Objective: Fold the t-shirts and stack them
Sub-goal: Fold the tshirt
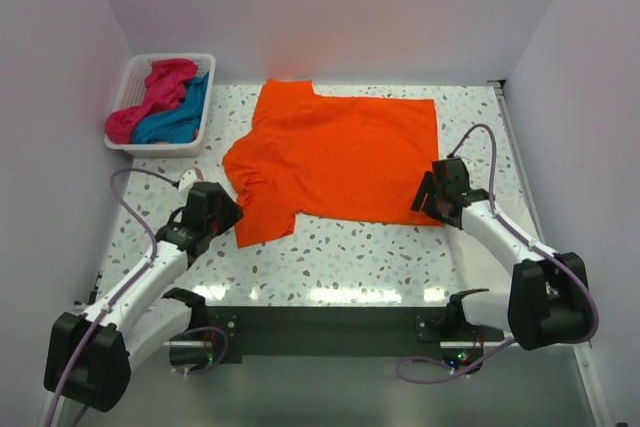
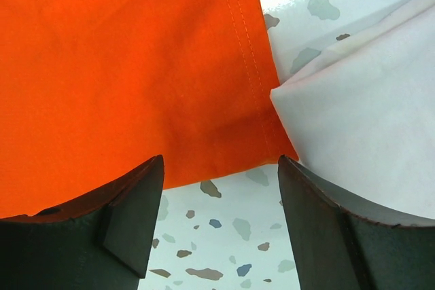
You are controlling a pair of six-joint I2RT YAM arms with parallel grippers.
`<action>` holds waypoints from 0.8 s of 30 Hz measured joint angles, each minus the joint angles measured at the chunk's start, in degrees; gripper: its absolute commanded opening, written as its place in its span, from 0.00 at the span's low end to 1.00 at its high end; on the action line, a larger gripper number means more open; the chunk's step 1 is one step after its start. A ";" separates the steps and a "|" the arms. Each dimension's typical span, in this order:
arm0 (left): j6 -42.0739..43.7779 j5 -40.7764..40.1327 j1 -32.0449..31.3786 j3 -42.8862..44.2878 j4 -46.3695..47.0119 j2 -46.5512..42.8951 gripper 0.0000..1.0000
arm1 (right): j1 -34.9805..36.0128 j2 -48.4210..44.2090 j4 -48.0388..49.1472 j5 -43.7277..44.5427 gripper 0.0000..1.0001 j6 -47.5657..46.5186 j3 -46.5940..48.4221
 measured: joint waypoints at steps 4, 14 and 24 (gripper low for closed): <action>-3.30 -1.51 -5.01 -4.66 -1.25 0.35 0.56 | -0.26 -0.55 1.51 0.46 0.70 1.14 -0.83; -6.47 -2.32 -7.63 -7.23 -0.74 2.40 0.57 | -2.95 1.60 4.13 1.03 0.67 2.12 -2.23; -7.30 -3.50 -8.28 -7.52 3.67 5.20 0.47 | -3.67 4.11 7.19 -0.98 0.61 3.58 -4.07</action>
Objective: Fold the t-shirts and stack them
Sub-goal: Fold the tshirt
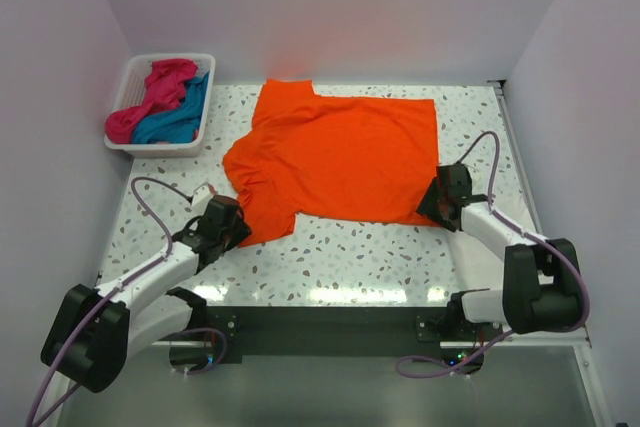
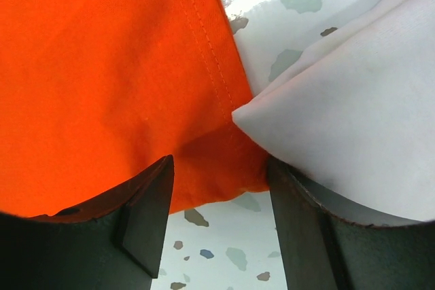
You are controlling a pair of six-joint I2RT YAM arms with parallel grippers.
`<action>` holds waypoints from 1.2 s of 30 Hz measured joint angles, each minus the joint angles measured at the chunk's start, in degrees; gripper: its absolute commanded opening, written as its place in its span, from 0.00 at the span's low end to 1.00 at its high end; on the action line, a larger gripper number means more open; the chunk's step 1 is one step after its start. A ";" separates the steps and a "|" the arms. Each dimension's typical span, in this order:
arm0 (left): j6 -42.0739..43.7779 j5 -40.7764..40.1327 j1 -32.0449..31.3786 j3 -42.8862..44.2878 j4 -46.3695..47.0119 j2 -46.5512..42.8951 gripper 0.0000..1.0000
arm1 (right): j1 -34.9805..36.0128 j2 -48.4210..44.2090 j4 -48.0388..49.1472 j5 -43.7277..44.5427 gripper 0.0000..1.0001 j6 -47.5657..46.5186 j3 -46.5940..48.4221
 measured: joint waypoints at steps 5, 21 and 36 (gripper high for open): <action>-0.20 -0.15 -0.17 -0.26 0.76 0.70 0.30 | 0.00 -3.43 1.29 -2.60 0.61 1.86 -2.10; 0.00 0.52 -0.37 -0.48 -0.55 0.24 0.00 | 0.00 -4.44 2.95 -1.99 0.55 4.85 -4.55; -0.28 4.17 -0.42 -0.52 -7.78 -14.91 0.00 | -0.02 -2.03 0.04 -1.05 0.09 5.70 -2.64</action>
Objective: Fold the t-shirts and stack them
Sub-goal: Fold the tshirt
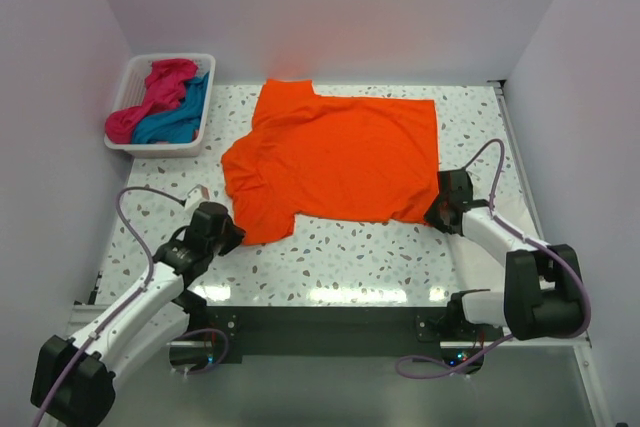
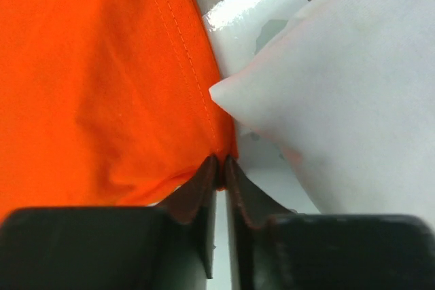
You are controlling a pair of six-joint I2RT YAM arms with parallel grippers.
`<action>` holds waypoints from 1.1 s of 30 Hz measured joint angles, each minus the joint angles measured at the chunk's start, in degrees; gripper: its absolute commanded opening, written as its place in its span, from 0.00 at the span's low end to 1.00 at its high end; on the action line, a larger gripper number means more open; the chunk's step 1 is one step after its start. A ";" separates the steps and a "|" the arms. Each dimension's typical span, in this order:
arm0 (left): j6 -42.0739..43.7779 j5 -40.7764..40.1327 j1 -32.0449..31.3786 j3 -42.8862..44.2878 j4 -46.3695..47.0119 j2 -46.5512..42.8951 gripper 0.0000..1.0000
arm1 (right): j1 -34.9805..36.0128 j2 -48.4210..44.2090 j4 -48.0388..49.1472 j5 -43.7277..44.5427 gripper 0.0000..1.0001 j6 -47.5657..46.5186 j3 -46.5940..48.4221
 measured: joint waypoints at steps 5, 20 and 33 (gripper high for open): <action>-0.20 0.66 0.00 1.11 -5.14 -5.53 0.00 | 0.02 -0.68 -2.47 -0.17 0.00 -0.68 0.50; 0.24 2.51 0.00 11.76 -17.79 -17.90 0.00 | 0.02 -18.53 -14.40 -0.48 0.00 -3.45 5.16; 4.94 2.12 0.00 18.36 -18.25 -13.49 0.00 | 0.02 -22.34 -20.46 1.53 0.00 -5.07 7.65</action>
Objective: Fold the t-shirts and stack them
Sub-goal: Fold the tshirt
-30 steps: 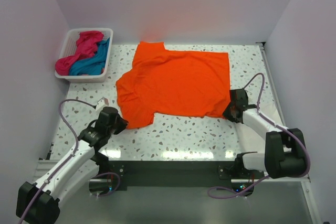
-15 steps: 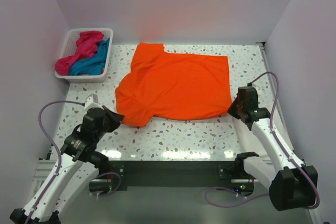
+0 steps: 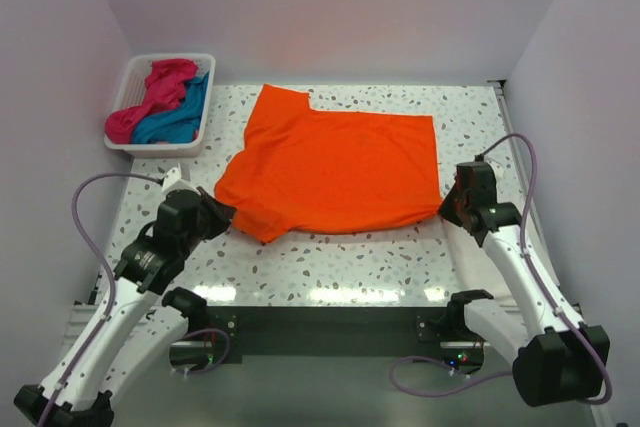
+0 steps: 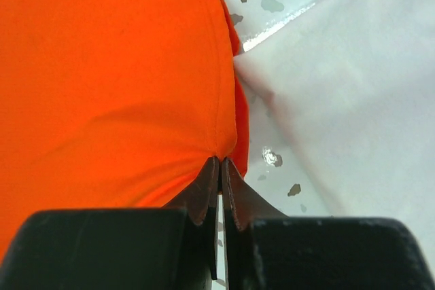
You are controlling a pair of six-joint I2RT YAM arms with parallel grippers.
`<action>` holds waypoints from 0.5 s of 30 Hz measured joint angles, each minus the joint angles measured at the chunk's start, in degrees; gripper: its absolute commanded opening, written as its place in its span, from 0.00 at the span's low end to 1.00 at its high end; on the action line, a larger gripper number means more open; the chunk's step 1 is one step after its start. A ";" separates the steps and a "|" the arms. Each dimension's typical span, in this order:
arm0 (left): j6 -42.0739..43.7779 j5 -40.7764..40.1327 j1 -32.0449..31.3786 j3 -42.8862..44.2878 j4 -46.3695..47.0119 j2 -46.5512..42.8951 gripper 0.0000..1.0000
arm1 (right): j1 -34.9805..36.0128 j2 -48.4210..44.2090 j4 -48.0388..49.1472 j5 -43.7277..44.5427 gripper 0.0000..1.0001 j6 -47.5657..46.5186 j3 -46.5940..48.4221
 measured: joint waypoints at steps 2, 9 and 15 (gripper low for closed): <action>0.83 -0.48 0.00 0.17 2.34 4.33 0.00 | -0.02 3.91 0.44 0.00 0.00 -0.52 1.84; 4.28 -3.23 0.00 6.64 13.90 27.85 0.00 | -0.76 21.18 4.17 -0.55 0.00 -2.19 9.51; 6.99 -5.97 0.02 16.46 20.61 43.67 0.00 | -2.95 32.87 7.48 -3.23 0.00 -3.10 17.18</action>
